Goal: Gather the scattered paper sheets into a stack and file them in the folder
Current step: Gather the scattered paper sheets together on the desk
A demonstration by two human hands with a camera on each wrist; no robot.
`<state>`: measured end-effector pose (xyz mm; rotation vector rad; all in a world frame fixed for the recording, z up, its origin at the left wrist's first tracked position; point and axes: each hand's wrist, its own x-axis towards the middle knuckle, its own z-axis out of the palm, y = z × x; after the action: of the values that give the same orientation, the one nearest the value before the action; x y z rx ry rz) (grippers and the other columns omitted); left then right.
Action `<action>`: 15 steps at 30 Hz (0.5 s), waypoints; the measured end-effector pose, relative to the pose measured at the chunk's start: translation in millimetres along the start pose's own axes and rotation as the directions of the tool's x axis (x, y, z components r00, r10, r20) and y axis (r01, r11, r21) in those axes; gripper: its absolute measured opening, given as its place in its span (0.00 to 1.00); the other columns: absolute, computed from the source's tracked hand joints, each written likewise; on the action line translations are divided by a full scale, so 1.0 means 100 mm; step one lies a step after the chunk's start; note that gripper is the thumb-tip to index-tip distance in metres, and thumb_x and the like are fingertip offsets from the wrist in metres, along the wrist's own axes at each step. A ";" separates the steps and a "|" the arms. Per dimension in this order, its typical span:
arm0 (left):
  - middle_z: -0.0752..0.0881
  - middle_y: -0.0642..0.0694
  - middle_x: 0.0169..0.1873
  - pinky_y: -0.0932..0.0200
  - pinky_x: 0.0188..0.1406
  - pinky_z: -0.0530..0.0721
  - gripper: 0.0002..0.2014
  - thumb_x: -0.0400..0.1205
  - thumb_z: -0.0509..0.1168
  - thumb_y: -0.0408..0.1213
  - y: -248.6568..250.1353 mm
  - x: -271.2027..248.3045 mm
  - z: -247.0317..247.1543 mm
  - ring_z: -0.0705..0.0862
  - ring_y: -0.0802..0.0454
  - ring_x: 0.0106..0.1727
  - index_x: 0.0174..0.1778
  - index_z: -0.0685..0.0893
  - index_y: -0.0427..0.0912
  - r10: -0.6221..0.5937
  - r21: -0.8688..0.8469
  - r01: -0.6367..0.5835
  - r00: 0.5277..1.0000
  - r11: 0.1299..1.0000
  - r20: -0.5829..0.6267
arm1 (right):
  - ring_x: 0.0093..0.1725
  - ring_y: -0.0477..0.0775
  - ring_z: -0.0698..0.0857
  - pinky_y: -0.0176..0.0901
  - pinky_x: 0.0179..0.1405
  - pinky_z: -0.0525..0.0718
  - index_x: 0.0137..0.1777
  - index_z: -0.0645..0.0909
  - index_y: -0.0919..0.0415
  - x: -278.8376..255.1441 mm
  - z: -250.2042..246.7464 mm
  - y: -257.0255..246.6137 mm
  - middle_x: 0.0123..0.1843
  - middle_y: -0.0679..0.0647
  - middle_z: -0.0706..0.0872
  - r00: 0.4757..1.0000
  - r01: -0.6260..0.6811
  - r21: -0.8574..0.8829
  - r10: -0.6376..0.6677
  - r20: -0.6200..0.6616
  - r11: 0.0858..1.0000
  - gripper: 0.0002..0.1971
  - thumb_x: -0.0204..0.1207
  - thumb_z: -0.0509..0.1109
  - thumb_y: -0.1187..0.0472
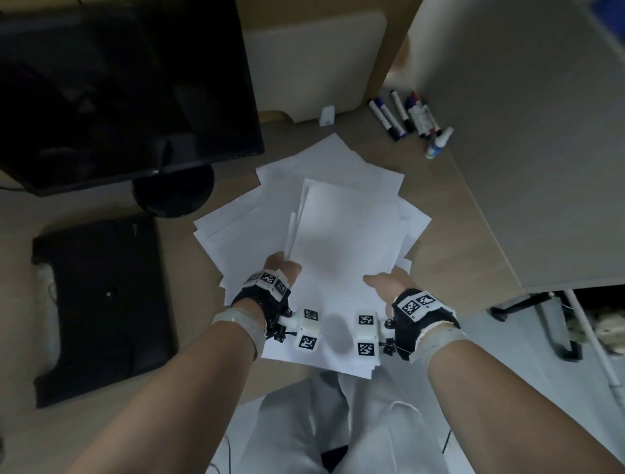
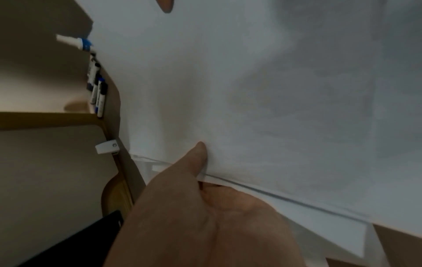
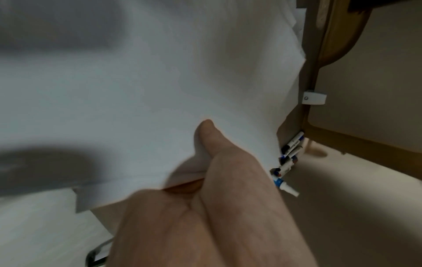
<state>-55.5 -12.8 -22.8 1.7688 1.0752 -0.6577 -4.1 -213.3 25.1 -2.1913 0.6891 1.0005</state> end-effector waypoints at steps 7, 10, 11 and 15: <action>0.72 0.41 0.70 0.40 0.71 0.74 0.52 0.57 0.76 0.57 -0.10 0.32 -0.47 0.76 0.34 0.68 0.77 0.64 0.45 -0.196 -0.165 0.173 0.971 0.971 -0.137 | 0.55 0.60 0.84 0.43 0.50 0.79 0.69 0.74 0.73 0.17 0.41 -0.47 0.59 0.61 0.84 0.984 0.140 0.092 -0.149 0.102 0.986 0.24 0.75 0.73 0.66; 0.79 0.38 0.70 0.37 0.65 0.80 0.73 0.28 0.77 0.68 -0.58 0.89 -0.43 0.81 0.33 0.66 0.75 0.74 0.44 -0.400 -0.191 0.373 0.907 0.908 -0.133 | 0.53 0.61 0.86 0.43 0.49 0.81 0.60 0.79 0.62 0.32 0.56 -0.68 0.55 0.58 0.87 0.951 0.299 -0.092 -0.290 0.103 0.950 0.15 0.74 0.68 0.66; 0.84 0.39 0.63 0.38 0.61 0.83 0.67 0.28 0.78 0.65 -0.63 0.84 -0.43 0.85 0.35 0.61 0.69 0.80 0.43 -0.428 -0.247 0.394 0.899 0.885 -0.097 | 0.55 0.62 0.85 0.46 0.52 0.82 0.62 0.77 0.61 0.37 0.61 -0.74 0.57 0.59 0.86 0.939 0.338 -0.170 -0.322 0.118 0.925 0.15 0.75 0.66 0.66; 0.82 0.35 0.65 0.45 0.56 0.86 0.36 0.68 0.73 0.50 -0.16 0.09 -0.51 0.84 0.40 0.60 0.70 0.77 0.34 -0.411 -0.388 0.377 0.911 0.841 -0.005 | 0.69 0.66 0.71 0.52 0.65 0.73 0.73 0.68 0.57 0.51 0.77 -0.98 0.72 0.62 0.69 0.929 0.370 -0.500 -0.306 0.207 0.783 0.24 0.77 0.64 0.63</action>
<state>-66.2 39.3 -15.4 1.2572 1.5410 -0.5687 55.0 -103.0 -24.0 -2.5719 -0.0730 1.2109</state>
